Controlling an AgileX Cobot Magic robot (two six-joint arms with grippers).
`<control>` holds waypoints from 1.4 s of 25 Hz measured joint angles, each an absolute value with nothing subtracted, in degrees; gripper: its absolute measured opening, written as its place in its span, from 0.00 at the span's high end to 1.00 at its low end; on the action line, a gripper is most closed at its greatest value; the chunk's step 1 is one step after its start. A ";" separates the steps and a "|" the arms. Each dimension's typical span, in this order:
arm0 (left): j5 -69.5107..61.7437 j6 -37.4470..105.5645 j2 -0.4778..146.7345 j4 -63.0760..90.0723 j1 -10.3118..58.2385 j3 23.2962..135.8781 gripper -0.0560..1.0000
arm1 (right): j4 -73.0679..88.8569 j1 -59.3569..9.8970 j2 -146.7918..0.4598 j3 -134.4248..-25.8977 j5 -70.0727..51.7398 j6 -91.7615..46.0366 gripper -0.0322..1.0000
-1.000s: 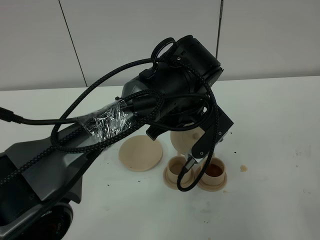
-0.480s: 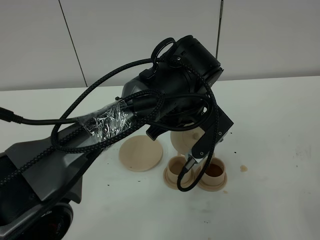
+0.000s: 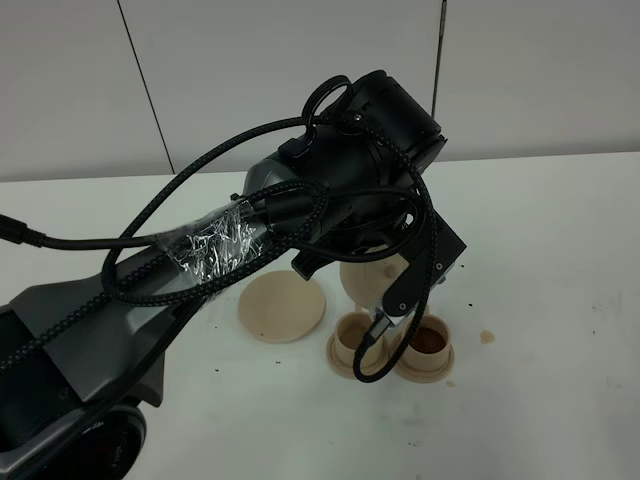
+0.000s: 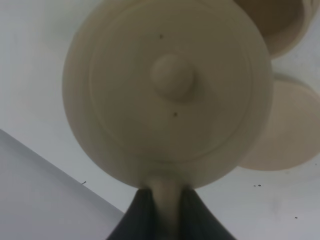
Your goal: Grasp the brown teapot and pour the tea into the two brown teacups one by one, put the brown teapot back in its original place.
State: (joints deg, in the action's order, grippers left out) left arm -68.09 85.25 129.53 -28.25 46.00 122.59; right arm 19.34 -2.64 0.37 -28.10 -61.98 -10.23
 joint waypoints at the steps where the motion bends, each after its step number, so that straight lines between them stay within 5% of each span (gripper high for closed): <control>1: -68.09 85.25 129.53 -28.46 46.06 122.59 0.78 | 19.34 -2.64 0.37 -28.10 -61.98 -10.23 0.63; 35: -68.04 85.25 129.53 -31.84 47.57 122.59 0.78 | 19.34 -2.64 0.37 -28.10 -61.98 -10.23 0.63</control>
